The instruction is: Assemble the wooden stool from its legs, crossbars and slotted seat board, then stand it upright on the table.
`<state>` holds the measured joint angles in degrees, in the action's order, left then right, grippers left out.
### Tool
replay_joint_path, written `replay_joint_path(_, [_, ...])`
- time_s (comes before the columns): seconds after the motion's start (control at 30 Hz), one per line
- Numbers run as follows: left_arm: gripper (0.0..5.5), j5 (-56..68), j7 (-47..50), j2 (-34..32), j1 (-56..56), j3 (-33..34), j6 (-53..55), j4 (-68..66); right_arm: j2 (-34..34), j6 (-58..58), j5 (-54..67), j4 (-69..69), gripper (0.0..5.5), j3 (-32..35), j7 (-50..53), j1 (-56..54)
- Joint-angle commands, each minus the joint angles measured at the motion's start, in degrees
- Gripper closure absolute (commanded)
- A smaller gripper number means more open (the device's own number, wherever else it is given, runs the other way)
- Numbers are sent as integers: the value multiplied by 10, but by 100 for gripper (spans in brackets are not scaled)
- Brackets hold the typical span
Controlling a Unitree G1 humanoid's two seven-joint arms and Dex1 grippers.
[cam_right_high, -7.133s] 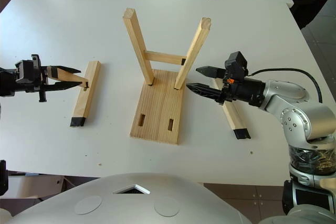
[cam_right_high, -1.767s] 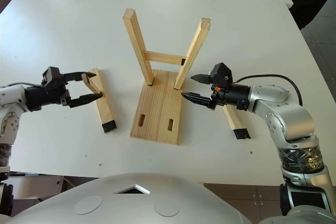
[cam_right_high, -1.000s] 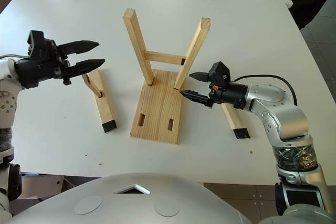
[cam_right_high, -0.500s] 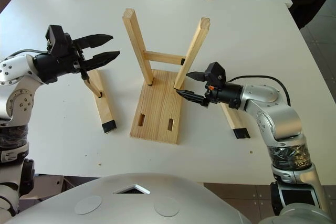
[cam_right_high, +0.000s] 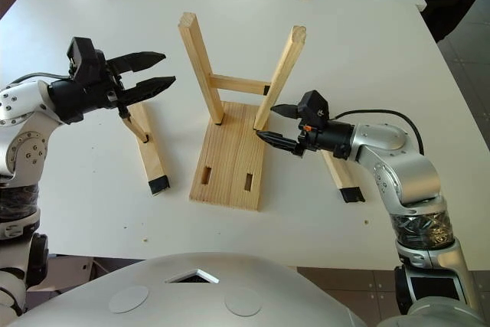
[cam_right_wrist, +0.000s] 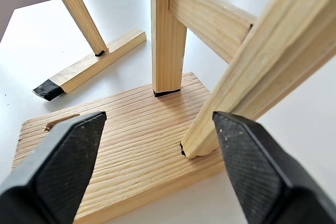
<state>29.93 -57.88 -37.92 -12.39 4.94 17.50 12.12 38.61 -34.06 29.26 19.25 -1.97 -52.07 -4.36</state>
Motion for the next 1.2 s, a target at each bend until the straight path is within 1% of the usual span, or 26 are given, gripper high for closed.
replay_joint_path(0.03, [322, -76, -33, -24, 62, -24, -81, -94, 7, -6, 2, 6, 177, 3, -1, 1])
replay_joint_path(0.13, [322, -114, -47, -31, 85, -39, -146, -165, 6, -7, 2, 8, 177, 2, -1, 2])
replay_joint_path(0.2, [322, -121, -49, -32, 86, -47, -172, -187, 6, -7, 2, 6, 177, 2, 0, 1])
replay_joint_path(0.3, [322, -107, -44, -30, 79, -50, -176, -184, 7, -8, 2, 4, 177, 3, -1, -1])
replay_joint_path(0.47, [322, -70, -29, -21, 64, -43, -148, -140, 11, -11, 4, 6, 177, 5, -3, -1])
replay_joint_path(0.73, [322, 28, 29, -16, 8, 6, -31, -25, 9, -11, 6, 14, 177, 11, 2, 10])
replay_joint_path(0.83, [322, 89, 62, -17, -5, 37, 36, 28, 8, -12, 8, 20, 177, 15, 5, 16])
replay_joint_path(0.93, [322, 151, 84, -34, 5, 63, 102, 99, 11, -13, 12, 24, 177, 25, 6, 24])
replay_joint_path(1.07, [322, 212, 104, -54, 11, 66, 173, 180, 9, -18, 15, 38, 177, 36, 16, 44])
replay_joint_path(1.13, [322, 232, 110, -69, 46, 53, 209, 230, 9, -21, 20, 51, 177, 40, 23, 59])
replay_joint_path(1.17, [322, 224, 113, -79, 71, 40, 221, 254, 9, -22, 22, 56, 177, 42, 25, 65])
replay_joint_path(1.2, [322, 183, 108, -90, 110, 16, 208, 281, 10, -23, 23, 58, 177, 45, 26, 71])
